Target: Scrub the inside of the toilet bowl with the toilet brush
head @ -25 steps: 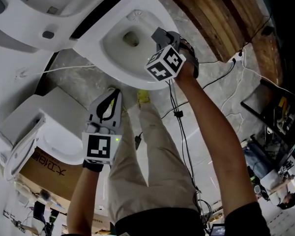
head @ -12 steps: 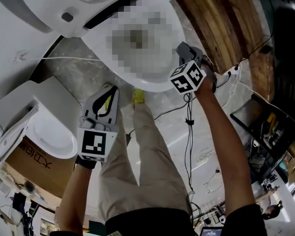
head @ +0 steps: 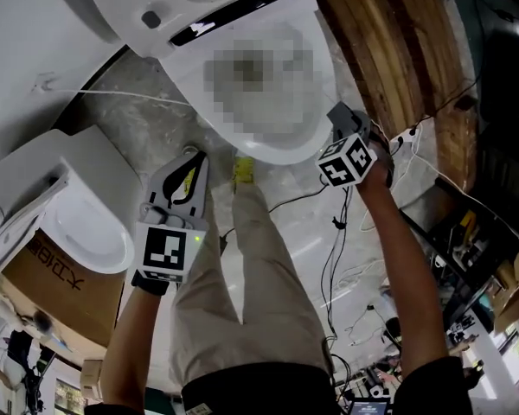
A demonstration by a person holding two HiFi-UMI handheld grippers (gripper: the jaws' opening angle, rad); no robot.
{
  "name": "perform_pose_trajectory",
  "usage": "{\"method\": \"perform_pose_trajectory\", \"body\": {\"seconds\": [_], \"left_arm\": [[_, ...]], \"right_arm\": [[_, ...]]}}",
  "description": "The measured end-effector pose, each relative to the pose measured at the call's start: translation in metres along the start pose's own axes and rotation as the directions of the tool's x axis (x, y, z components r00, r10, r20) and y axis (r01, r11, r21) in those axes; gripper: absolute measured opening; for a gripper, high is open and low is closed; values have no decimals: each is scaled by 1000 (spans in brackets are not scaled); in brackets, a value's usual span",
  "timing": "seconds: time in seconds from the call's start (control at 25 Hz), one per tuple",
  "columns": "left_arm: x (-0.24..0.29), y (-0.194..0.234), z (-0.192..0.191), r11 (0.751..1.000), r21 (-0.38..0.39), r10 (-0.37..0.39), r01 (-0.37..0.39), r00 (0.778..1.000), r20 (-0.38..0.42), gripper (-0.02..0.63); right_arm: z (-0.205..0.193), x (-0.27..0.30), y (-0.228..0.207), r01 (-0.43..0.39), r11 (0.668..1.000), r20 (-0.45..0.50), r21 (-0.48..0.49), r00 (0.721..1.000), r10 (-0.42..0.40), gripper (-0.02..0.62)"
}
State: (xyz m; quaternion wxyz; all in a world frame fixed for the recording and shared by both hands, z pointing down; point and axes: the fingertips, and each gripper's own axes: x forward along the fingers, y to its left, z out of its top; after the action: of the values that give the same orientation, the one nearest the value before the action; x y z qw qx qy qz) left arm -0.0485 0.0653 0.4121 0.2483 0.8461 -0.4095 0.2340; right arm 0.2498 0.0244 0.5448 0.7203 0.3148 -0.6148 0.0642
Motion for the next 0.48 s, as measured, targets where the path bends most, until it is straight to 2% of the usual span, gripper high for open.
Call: {"method": "perform_pose_trajectory", "body": {"seconds": [0.28, 0.48], "left_arm": [[-5, 3, -4, 1000, -5, -9, 9, 1000, -1, 17], [-9, 4, -10, 1000, 2, -18, 18, 1000, -16, 17]], "right_arm": [[-23, -11, 13, 1, 999, -41, -49, 999, -3, 170], [-36, -22, 28, -41, 997, -92, -59, 995, 35, 169]]}}
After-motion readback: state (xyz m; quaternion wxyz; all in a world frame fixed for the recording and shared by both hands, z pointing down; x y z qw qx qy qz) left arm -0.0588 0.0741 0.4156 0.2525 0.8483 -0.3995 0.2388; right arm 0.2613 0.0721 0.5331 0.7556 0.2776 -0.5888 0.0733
